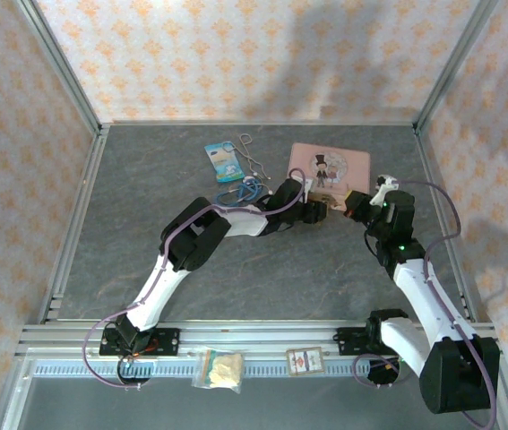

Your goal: Unlock the padlock with the key

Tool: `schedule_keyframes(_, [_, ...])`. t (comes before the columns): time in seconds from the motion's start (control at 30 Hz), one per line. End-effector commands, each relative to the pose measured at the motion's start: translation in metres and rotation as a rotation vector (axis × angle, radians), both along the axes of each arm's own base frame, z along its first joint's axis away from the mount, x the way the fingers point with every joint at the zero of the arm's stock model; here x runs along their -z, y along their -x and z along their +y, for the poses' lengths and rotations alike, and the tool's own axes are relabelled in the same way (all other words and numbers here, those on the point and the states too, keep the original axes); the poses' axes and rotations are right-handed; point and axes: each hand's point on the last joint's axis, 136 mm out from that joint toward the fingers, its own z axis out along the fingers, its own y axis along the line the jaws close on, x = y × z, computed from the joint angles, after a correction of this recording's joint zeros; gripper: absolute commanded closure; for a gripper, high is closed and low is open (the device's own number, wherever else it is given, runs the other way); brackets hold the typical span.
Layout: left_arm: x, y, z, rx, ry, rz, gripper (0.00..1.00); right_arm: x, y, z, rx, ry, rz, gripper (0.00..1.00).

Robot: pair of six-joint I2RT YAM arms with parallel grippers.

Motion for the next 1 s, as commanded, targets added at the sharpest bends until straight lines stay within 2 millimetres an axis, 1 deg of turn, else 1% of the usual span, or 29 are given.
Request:
schedule_keyframes(0.0, [0.029,0.028,-0.012,0.033,0.007,0.094,0.55,-0.006,0.0,0.001,-0.004,-0.018,-0.025,1.0])
schedule_keyframes(0.07, [0.028,0.029,-0.012,0.026,0.015,0.092,0.55,-0.006,0.0,0.001,-0.005,-0.021,-0.023,1.0])
schedule_keyframes(0.17, [0.031,0.029,-0.014,0.028,0.011,0.097,0.58,-0.006,-0.001,0.002,-0.007,-0.026,-0.023,1.0])
schedule_keyframes(0.3, [0.037,0.029,-0.017,0.042,-0.001,0.115,0.7,-0.004,-0.001,0.002,-0.008,-0.027,-0.014,1.0])
schedule_keyframes(0.43, [0.035,0.03,-0.017,0.044,0.0,0.12,0.81,0.005,0.001,0.003,-0.007,-0.037,0.007,1.0])
schedule_keyframes(0.53, [0.027,0.029,-0.017,0.033,0.014,0.127,0.9,0.014,0.002,0.005,-0.016,-0.056,0.026,1.0])
schedule_keyframes(0.6, [0.018,0.025,-0.016,0.016,0.037,0.134,0.99,0.02,0.002,0.006,-0.02,-0.069,0.039,1.0])
schedule_keyframes(0.63, [0.013,0.023,-0.016,0.007,0.053,0.137,1.0,0.024,0.003,0.005,-0.018,-0.075,0.046,1.0])
schedule_keyframes(0.77, [-0.018,0.011,-0.012,-0.049,0.184,0.157,1.0,0.044,0.008,0.006,-0.027,-0.143,0.084,1.0])
schedule_keyframes(0.97, [-0.063,-0.012,0.006,-0.144,0.442,0.214,1.0,0.064,0.022,0.02,-0.12,-0.286,0.108,1.0])
